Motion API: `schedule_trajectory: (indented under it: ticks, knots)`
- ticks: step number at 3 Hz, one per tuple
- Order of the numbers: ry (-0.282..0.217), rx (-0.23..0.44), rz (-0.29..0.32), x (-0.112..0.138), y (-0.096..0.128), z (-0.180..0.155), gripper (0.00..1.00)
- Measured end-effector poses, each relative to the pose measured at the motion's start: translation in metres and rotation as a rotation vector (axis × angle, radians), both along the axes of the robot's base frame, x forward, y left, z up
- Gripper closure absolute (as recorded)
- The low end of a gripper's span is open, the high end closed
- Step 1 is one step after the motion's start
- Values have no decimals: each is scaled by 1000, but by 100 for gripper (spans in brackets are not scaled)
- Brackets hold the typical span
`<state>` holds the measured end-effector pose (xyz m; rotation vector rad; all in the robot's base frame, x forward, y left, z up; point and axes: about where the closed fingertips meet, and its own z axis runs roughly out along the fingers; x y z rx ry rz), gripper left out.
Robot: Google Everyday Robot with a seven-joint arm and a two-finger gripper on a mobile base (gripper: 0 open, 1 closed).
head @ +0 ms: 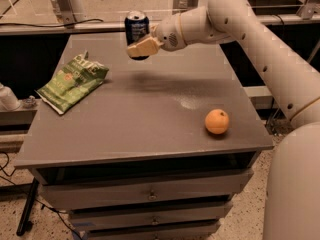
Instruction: Move pepsi can near green jalapeno chip bag
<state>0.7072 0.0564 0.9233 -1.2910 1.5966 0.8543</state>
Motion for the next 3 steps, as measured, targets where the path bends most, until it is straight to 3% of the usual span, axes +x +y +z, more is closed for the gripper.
schedule_trajectory:
  ticks: [1, 3]
  knots:
    - [12, -15, 45, 0, 27, -25, 100]
    - [40, -59, 115, 4, 59, -69, 100]
